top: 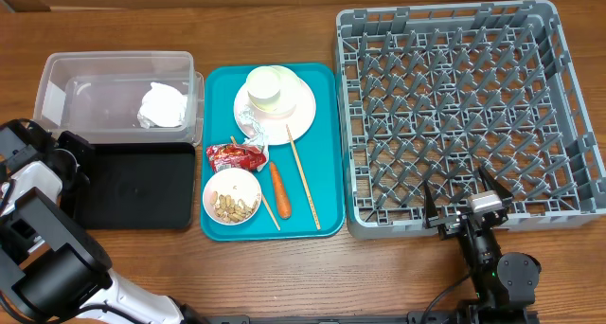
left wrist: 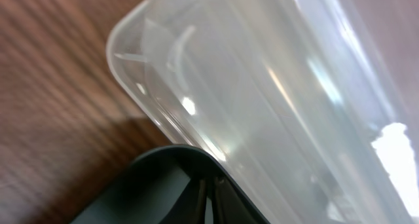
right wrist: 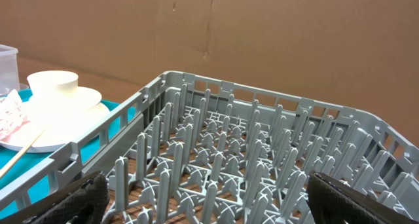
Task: Sort waste into correct bins and load items into the dishwasher
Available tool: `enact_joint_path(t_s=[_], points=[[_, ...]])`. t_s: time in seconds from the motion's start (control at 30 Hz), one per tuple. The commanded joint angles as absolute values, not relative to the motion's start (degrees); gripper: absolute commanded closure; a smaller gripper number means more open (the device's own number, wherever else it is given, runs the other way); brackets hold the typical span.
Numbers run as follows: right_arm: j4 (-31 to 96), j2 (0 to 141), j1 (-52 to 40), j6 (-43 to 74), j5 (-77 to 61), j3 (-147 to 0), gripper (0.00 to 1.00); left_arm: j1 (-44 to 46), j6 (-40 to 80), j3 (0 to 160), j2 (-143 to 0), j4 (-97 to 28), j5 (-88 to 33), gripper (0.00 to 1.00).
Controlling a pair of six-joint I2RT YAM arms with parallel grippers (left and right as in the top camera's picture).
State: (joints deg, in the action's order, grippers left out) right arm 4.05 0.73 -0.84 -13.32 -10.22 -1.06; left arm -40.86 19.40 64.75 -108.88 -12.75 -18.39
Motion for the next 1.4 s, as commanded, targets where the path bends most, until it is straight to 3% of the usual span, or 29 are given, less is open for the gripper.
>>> enact_joint_path(t_s=[0.0, 0.23, 0.57, 0.67, 0.77, 1.07, 1.37], points=[[3.8, 0.3, -1.1, -12.9, -9.9, -0.5, 0.00, -40.4, 18.0, 64.7, -108.6, -13.5, -23.5, 0.92], [3.8, 0.3, -1.1, -12.9, -9.9, -0.5, 0.00, -40.6, 19.5, 68.8, -103.9, -27.3, -14.3, 0.94], [3.8, 0.3, -1.1, -12.9, -9.9, -0.5, 0.00, -36.0, 19.5, 78.1, -89.3, -46.7, -16.1, 0.94], [3.8, 0.3, -1.1, -12.9, -9.9, -0.5, 0.00, -30.2, 19.7, 78.9, -83.8, -50.2, -16.1, 0.94], [3.8, 0.3, -1.1, -12.9, -9.9, -0.5, 0.00, -18.7, 20.4, 78.9, -79.5, -53.5, -14.4, 0.94], [3.8, 0.3, -1.1, -12.9, -9.9, -0.5, 0.00, 7.3, 25.0, 78.2, -85.2, -56.6, -1.1, 0.85], [3.8, 0.3, -1.1, -12.9, -9.9, -0.5, 0.00, 18.5, 26.0, 78.2, -99.0, -54.2, 3.3, 0.67]])
